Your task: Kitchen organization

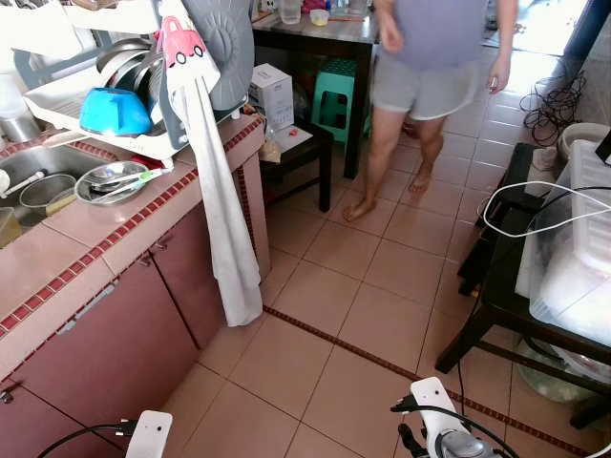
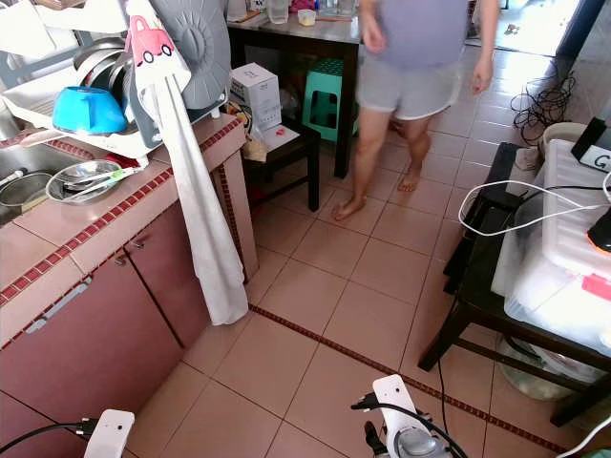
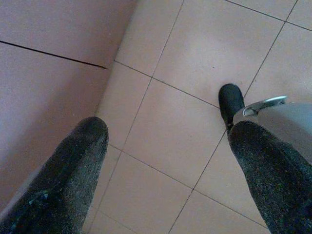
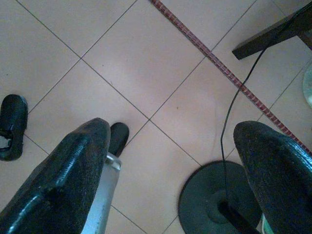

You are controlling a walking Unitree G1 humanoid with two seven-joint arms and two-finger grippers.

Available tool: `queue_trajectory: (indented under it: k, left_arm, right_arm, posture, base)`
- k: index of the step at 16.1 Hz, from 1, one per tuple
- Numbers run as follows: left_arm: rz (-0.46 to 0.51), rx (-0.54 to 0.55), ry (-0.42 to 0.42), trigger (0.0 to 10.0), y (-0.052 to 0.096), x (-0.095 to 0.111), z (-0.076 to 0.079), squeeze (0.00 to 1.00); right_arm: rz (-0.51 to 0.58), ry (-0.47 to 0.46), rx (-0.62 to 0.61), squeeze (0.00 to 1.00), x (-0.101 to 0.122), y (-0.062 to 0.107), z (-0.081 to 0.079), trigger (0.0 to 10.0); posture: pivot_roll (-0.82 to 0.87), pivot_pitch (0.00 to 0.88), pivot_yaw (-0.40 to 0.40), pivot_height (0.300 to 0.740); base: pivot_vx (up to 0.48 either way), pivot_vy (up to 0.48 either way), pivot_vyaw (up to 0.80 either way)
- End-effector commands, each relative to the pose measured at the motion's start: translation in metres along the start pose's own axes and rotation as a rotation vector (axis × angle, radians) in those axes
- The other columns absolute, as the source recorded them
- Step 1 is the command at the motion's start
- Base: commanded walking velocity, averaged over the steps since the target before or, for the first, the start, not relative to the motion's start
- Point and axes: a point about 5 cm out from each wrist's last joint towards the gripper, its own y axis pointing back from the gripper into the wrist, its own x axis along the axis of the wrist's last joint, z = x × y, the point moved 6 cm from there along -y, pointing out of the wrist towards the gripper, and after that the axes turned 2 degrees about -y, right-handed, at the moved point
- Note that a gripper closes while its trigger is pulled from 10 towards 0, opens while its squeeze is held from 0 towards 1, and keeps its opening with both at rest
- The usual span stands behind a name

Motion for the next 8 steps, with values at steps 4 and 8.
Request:
queue_trajectory:
  k: [4, 8]
  left_arm:
    - [0.305, -0.121, 0.179, 10.0, 0.009, 0.127, 0.042, 0.00]
    - [0.272, -0.179, 0.036, 10.0, 0.009, 0.124, 0.063, 0.00]
  right_arm:
    - [0.107, -0.368, 0.087, 0.00, 0.051, -0.004, -0.018, 10.0]
    - [0.114, -0.337, 0.088, 0.00, 0.055, -0.004, -0.021, 10.0]
  posture:
    - [-0.06, 0.007, 0.017, 0.740]
    - [-0.06, 0.009, 0.016, 0.740]
  base:
    - [0.000, 0.000, 0.00]
    - [0.000, 0.000, 0.00]
